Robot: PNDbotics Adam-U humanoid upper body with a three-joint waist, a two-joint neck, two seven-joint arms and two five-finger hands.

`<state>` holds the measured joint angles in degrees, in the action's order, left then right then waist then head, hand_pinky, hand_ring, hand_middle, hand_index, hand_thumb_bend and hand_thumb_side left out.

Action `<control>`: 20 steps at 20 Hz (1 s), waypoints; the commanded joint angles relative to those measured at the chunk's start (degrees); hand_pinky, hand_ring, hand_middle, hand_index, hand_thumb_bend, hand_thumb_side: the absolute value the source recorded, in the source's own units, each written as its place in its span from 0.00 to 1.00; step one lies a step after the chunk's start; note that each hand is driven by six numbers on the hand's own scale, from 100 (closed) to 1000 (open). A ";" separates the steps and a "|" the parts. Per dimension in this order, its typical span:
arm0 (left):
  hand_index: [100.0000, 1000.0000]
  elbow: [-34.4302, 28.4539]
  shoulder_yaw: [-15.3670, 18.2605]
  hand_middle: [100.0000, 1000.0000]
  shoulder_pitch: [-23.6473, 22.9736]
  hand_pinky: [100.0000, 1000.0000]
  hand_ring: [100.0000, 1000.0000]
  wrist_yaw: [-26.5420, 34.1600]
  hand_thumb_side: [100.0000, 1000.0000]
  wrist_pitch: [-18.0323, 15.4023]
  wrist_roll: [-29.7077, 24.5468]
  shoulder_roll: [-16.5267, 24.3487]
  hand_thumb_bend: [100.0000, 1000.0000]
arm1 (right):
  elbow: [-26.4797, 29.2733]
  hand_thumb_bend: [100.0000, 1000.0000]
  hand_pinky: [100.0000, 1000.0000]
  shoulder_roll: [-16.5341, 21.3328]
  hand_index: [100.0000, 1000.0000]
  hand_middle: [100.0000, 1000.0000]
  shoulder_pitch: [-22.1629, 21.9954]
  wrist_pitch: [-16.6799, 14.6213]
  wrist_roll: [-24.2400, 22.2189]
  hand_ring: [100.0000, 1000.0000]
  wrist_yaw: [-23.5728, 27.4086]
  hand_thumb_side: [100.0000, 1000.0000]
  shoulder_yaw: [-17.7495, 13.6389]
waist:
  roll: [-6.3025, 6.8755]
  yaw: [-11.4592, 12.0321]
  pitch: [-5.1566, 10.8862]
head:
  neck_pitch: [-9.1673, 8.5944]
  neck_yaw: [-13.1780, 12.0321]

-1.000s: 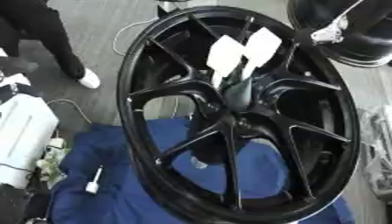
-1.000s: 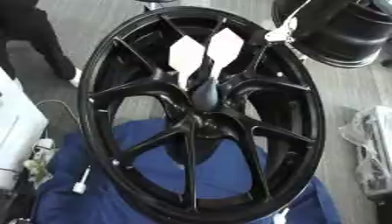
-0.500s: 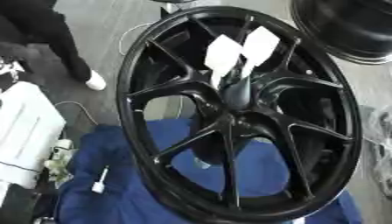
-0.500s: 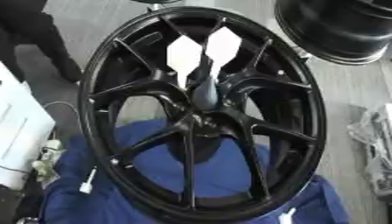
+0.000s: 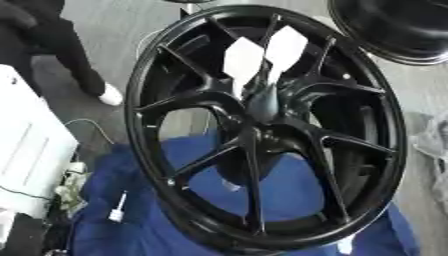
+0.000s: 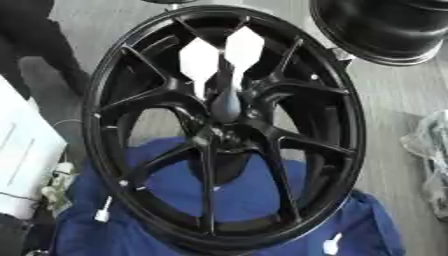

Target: Pull the pin out of the wheel hub.

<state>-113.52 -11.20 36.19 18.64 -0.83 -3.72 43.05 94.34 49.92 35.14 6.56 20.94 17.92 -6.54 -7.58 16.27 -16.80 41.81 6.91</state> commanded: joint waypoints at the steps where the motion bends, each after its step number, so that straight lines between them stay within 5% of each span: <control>1: 0.72 -1.07 -0.90 0.68 4.01 0.61 0.82 1.78 0.57 2.84 -7.66 5.60 0.00 | 1.68 0.00 0.79 -0.19 0.82 0.56 -1.09 -0.12 2.62 0.62 1.01 0.52 -2.69 | 0.69 -0.31 1.52 | 0.59 0.95; 10: 0.77 -1.07 -5.32 0.71 19.66 0.70 0.83 -5.94 0.51 6.05 -35.72 6.45 0.00 | 1.47 0.00 0.79 -3.03 0.81 0.55 -5.85 -0.43 4.98 0.60 1.34 0.55 -4.65 | 1.09 -1.02 2.16 | 0.84 3.45; 20: 0.78 5.02 -12.67 0.72 30.92 0.77 0.84 -15.08 0.46 4.98 -48.05 -0.22 0.00 | 0.86 0.00 0.79 -4.52 0.80 0.54 -6.76 -0.07 4.83 0.59 1.36 0.55 -4.74 | 1.32 -2.87 2.47 | 0.46 3.21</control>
<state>-109.26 -23.41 65.77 4.61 4.51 -50.85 42.98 94.87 44.01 28.08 6.38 25.83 18.93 -10.54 -6.62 13.53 -15.87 42.68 10.26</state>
